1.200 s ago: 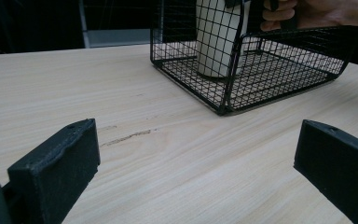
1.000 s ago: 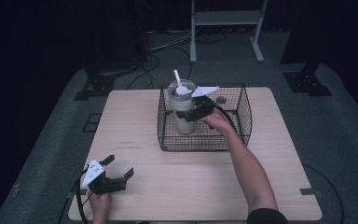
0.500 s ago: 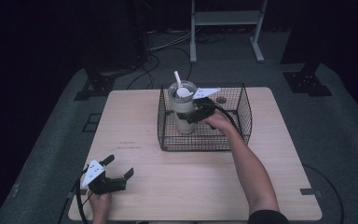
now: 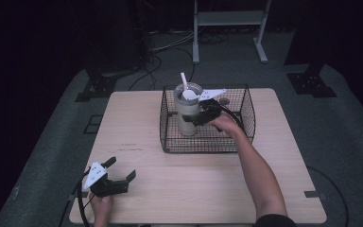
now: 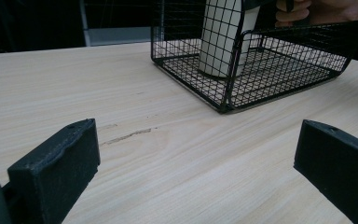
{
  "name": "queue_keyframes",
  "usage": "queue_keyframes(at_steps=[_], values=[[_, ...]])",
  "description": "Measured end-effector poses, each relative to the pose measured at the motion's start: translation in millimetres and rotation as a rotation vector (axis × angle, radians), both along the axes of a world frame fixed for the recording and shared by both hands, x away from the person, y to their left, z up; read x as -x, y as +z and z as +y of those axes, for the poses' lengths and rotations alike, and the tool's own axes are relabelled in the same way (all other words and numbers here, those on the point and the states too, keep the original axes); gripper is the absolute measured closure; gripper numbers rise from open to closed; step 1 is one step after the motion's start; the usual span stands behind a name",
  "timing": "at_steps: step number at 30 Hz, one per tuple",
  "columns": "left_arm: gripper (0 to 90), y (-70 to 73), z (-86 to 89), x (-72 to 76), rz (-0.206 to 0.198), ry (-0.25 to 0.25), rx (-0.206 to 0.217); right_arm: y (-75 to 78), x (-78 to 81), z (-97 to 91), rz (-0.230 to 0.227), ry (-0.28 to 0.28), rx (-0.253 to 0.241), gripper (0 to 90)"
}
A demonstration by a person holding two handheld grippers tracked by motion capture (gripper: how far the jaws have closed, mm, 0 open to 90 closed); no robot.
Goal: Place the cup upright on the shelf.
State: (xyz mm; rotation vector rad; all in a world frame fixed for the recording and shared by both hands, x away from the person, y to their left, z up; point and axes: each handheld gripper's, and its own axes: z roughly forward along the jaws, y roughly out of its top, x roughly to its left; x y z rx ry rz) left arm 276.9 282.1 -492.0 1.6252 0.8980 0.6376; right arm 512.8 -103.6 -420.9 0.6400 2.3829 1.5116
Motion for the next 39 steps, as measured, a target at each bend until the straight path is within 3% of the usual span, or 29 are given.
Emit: queue_keyframes(at_steps=[28,39], values=[[0.0,0.1,0.2,1.2,-0.004,-0.002,-0.004,2.5,7.0,-10.8,-0.023,-0.023,0.029,8.9],[0.0,0.0,-0.6,1.0,-0.003,-0.003,-0.009,16.2,17.4,-21.5,-0.018,-0.032,0.061,8.9]])
